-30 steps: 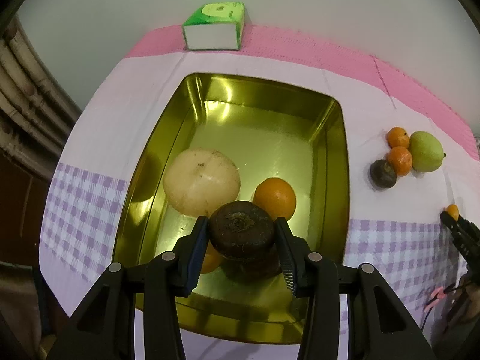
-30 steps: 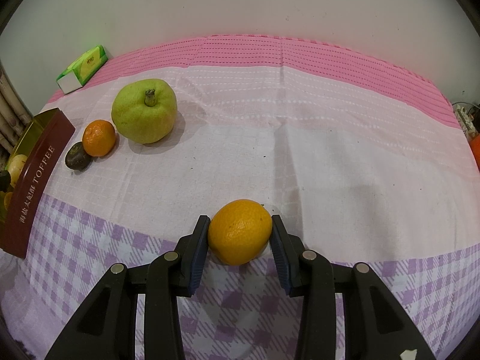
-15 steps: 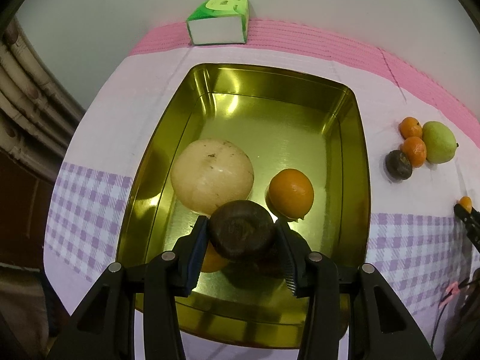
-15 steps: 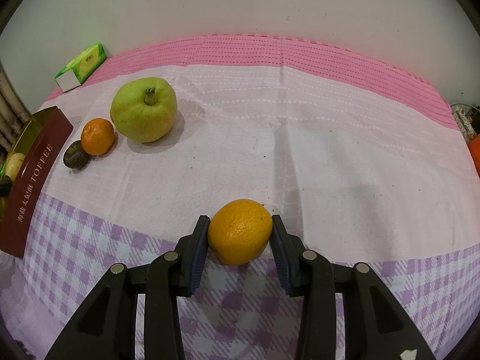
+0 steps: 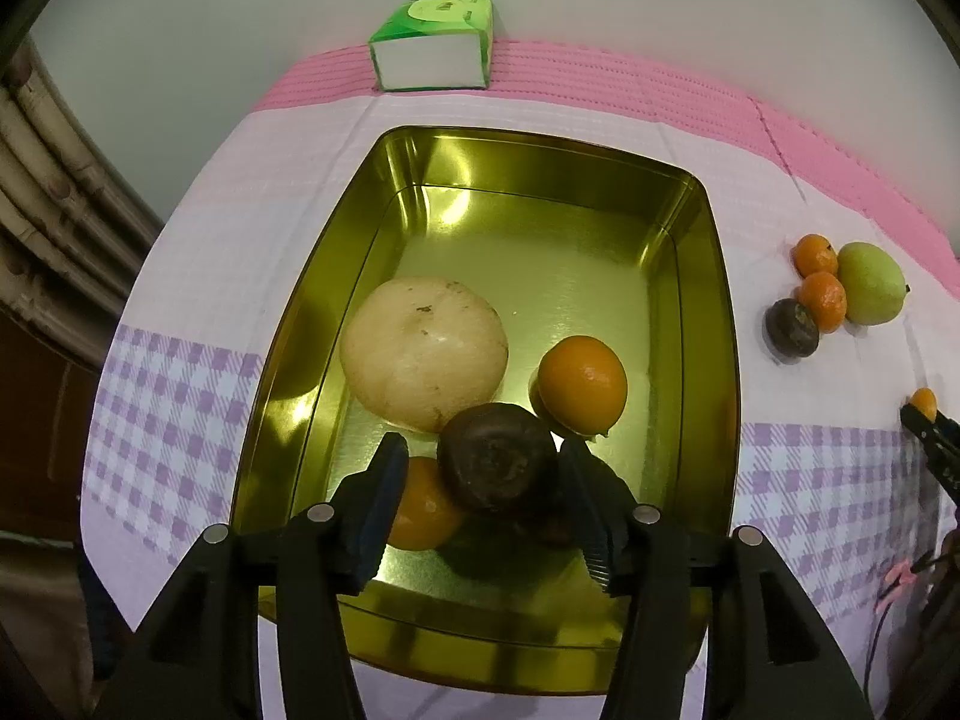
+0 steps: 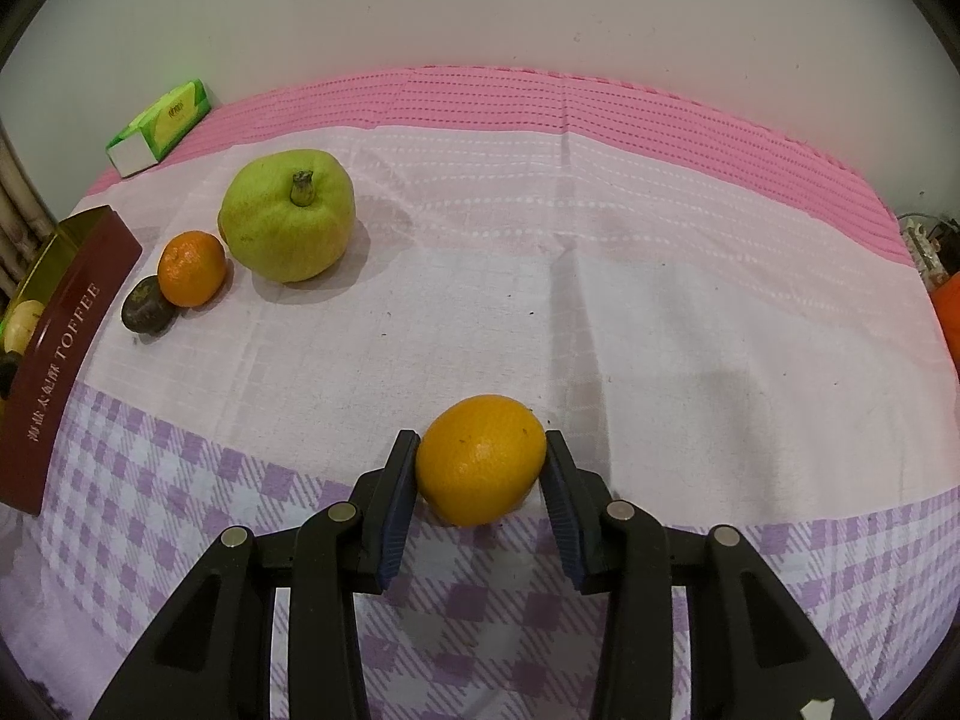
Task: Organize fruits
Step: 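Carry the dark brown fruit in the left gripper into the tin and open, then carry the orange in the right gripper into the tin and open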
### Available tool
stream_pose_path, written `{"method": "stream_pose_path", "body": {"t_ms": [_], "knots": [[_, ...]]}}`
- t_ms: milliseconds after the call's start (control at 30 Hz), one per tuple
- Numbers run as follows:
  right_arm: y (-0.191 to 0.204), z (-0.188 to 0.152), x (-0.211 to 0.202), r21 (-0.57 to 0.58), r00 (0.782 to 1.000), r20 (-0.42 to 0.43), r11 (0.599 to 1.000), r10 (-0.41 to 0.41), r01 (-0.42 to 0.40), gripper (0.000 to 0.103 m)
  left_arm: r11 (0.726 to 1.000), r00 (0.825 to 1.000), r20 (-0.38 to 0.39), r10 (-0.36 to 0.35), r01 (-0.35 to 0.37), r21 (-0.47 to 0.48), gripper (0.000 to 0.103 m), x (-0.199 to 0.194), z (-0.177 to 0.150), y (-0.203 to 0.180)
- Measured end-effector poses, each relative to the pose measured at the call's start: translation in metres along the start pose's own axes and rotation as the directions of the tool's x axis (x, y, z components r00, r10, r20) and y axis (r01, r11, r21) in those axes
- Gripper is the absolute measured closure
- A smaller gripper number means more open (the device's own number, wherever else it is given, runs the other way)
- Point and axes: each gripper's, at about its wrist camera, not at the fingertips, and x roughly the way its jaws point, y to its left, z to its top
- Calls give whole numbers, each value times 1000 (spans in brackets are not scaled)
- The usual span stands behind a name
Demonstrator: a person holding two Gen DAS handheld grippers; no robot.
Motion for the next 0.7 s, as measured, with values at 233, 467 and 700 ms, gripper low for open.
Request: {"method": "stream_pose_path", "body": {"t_ms": [233,467,700], "knots": [[2,-1,-1,4,1000,-1,1000,-17,17,65,1000,1000,-5,-12,12,-15,37,-1,-3,3],[8,0,-4,-1,999,-9,999,-32,32,66,1000,1000,26,-16,16,-3,30,-9,-7,4],[30,9,-17,-35,1000,12,999,-18,18,66,1000,998,57,-21,21,2,21,-18,-11,7]]}}
